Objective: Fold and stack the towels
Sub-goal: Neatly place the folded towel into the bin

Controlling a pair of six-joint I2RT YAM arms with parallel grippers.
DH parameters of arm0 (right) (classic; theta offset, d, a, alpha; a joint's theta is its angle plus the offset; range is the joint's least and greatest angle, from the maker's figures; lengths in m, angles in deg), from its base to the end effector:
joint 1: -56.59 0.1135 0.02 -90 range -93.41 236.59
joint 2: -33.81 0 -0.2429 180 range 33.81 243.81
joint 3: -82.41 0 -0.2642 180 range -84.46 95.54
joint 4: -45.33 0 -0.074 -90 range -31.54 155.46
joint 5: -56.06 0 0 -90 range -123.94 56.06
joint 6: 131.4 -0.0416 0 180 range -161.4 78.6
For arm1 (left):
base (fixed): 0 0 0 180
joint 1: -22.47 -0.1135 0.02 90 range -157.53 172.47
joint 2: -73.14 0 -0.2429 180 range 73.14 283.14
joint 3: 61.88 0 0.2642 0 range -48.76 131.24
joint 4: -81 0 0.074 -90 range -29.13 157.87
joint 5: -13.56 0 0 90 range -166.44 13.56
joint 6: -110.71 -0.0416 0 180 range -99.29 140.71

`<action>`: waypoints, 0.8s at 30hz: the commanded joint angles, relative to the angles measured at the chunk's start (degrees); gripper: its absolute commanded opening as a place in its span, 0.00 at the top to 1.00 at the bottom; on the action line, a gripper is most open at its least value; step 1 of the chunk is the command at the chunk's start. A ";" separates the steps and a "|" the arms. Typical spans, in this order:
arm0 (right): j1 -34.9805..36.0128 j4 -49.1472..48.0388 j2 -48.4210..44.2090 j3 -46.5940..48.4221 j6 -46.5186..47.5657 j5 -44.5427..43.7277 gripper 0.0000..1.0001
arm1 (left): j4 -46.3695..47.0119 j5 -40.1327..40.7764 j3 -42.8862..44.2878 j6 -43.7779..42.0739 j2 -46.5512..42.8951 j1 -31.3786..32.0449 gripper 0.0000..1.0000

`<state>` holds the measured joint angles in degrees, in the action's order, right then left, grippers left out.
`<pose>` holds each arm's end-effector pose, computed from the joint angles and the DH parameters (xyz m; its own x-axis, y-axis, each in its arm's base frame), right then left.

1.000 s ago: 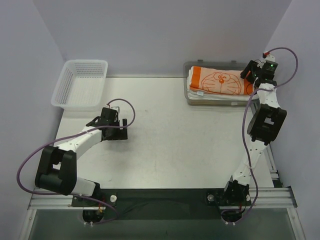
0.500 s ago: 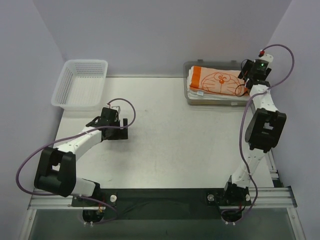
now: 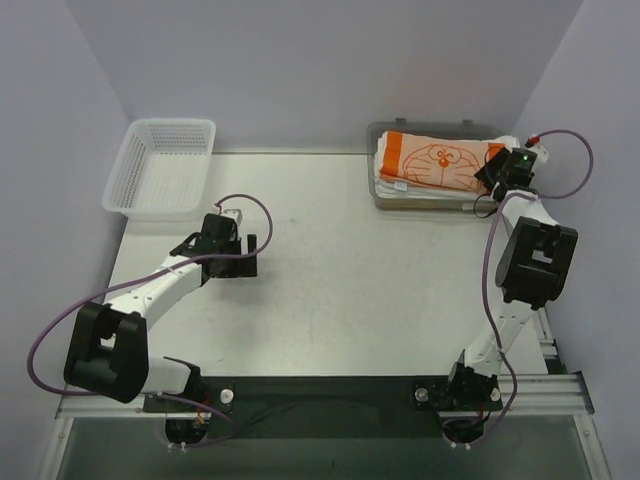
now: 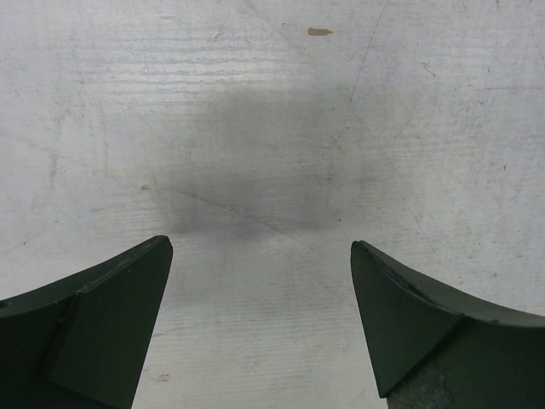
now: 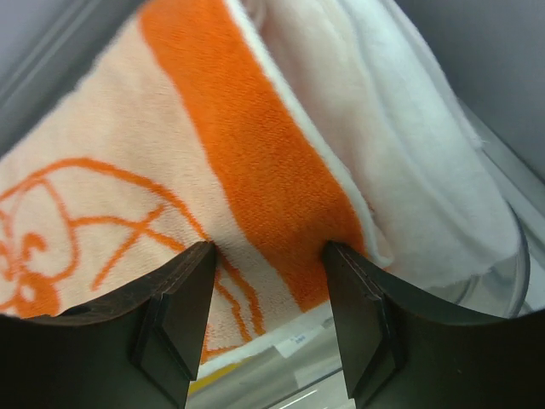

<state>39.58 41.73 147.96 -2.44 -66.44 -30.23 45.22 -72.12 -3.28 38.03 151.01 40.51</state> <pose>0.4603 -0.1380 0.2185 -0.1318 0.4820 -0.8662 0.3179 0.8482 0.4236 0.2715 -0.0851 0.1691 -0.8237 -0.0439 -0.5653 0.0236 0.9935 -0.1116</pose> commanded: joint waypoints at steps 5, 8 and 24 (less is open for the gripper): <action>-2.50 -3.05 -0.67 -2.30 -5.47 1.57 0.45 | -0.20 1.40 1.72 -0.97 -3.24 0.59 0.03; -1.88 -0.42 -5.24 -1.34 -3.10 2.10 0.40 | -0.20 1.31 1.64 -0.89 -4.82 0.68 0.03; 1.28 40.53 -63.80 -15.12 3.60 -1.94 0.00 | -12.75 13.69 10.06 -0.54 -28.11 0.85 0.03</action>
<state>41.19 69.16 94.43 -12.43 -63.79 -29.45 37.81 -64.08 2.07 38.01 127.23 41.03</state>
